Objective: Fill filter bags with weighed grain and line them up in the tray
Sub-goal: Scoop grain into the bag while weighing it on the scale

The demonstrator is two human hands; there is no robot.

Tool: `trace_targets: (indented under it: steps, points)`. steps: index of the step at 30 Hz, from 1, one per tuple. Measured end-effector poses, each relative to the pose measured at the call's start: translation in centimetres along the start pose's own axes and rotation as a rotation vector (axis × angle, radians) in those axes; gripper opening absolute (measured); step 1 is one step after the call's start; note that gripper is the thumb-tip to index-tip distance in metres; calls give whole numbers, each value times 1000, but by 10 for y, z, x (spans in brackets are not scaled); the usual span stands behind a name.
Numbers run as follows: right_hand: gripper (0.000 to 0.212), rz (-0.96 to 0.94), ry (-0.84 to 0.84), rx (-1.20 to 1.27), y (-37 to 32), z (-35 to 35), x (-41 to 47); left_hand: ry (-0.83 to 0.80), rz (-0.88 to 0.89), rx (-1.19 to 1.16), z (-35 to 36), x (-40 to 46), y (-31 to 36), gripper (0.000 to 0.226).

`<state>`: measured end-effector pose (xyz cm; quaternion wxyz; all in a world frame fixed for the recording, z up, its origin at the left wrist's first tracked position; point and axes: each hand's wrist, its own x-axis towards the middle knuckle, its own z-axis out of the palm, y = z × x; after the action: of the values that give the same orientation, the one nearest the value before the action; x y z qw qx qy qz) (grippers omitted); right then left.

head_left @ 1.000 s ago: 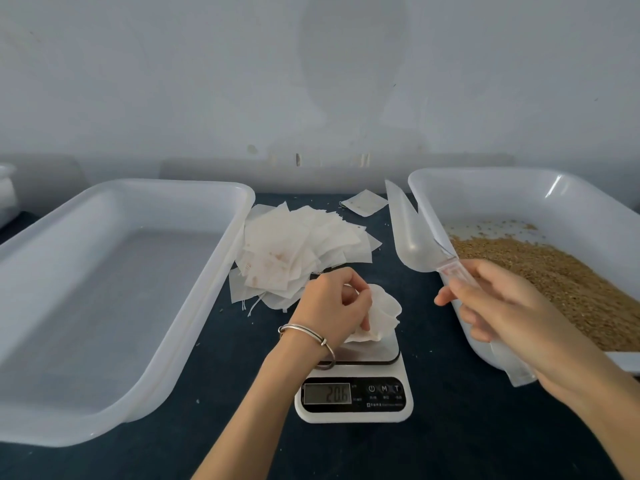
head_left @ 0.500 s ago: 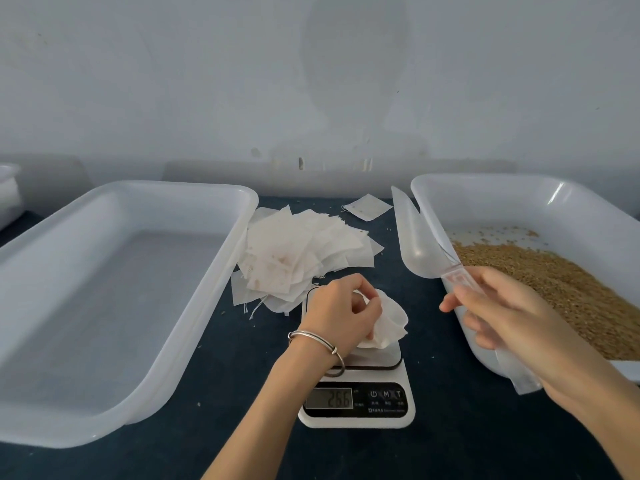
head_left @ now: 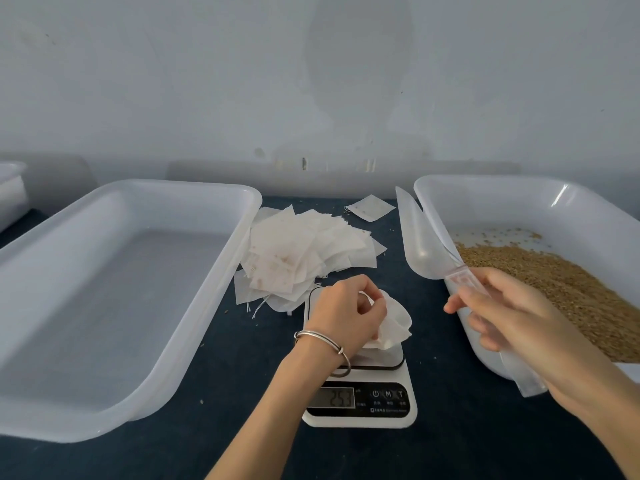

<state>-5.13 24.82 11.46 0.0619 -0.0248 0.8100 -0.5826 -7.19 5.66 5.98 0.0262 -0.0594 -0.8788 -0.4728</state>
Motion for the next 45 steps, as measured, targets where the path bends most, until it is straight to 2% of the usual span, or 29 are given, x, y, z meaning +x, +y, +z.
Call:
trace_targets:
  steps: [19, 27, 30, 33, 35, 38, 40, 45]
  points:
    - [15, -16, -8, 15, -2, -1, -1, 22, 0, 5, 2, 1, 0, 16]
    - [15, -60, 61, 31, -9, -17, 5, 34, 5, -28, 0, 0, 4, 8]
    - [17, -74, 46, 21, -8, -23, 7, 107, 20, -144, -8, -1, 6, 7]
    - [13, -75, 52, 32, -7, -31, 9, 246, 65, -238, -25, -4, 6, 9]
    - [27, -83, 52, 57, -7, -36, 11, 368, 89, -311, -37, -8, 2, 10]
    - [63, -95, 52, 51, -5, -47, 16, 533, 132, -388, -50, -22, -9, 12]
    - [73, -78, 52, 48, -2, -56, 22, 593, 142, -413, -54, -30, -16, 13]
    - [49, -57, 82, 45, 3, -71, 36, 612, 100, -408, -55, -35, -27, 16]
